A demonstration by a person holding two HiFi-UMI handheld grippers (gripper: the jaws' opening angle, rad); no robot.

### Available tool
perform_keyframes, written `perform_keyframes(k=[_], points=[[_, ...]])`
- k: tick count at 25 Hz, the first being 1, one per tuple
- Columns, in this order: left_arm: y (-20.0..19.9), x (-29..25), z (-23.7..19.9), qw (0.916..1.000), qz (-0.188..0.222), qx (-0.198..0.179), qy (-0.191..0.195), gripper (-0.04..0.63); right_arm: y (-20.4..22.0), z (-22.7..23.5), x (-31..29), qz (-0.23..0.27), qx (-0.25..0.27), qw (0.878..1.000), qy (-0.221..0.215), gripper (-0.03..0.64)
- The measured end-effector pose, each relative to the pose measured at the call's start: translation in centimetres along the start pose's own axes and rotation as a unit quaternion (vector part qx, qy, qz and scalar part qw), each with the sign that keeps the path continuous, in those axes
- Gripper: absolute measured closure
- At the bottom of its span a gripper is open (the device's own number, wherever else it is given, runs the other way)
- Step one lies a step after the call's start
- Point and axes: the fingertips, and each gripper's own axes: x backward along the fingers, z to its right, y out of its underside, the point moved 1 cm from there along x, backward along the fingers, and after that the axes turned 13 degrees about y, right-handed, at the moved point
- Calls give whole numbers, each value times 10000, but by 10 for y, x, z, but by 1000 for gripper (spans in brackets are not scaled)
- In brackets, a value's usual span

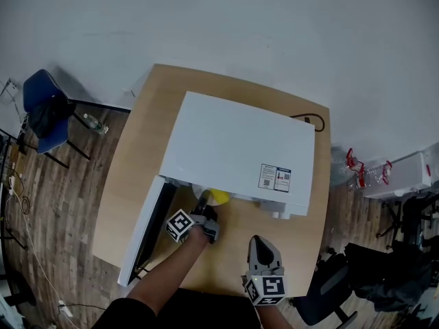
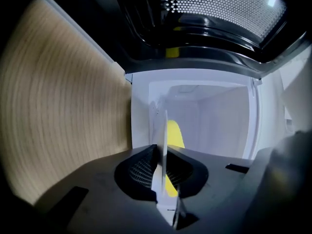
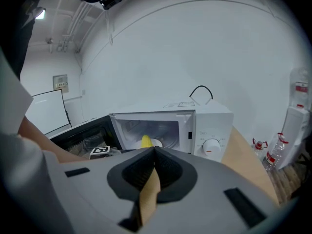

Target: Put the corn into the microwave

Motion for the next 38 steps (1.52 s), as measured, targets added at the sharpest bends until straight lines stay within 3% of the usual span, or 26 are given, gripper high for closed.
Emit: perform_keyframes(k=[6, 9, 16, 21, 24, 28, 38], points=[[2, -8, 5, 9997, -19, -29, 250, 561, -3, 6, -3, -33, -86, 10000, -1, 558], [-1, -10, 9, 9992, -69, -161, 371, 491, -8, 7, -3, -16, -193, 9998, 8, 557], [-6, 1, 12, 9988, -137, -317, 335, 456, -22, 6, -3, 84, -397, 9992, -31, 558], [-5, 19, 15, 9982, -307, -514, -90, 456, -44, -4, 2, 329, -489, 9981, -188, 558], [-2, 26, 20, 9968, -325, -698, -203, 457, -49, -9, 3, 403, -472, 9978, -243, 557], [-2, 34, 17, 9962, -180, -729, -441, 560, -47, -14, 5, 389, -351, 9982, -279, 557], [3, 28, 14, 9975, -166, -517, -450, 572, -38, -14, 9, 345, -346, 9986, -220, 557]])
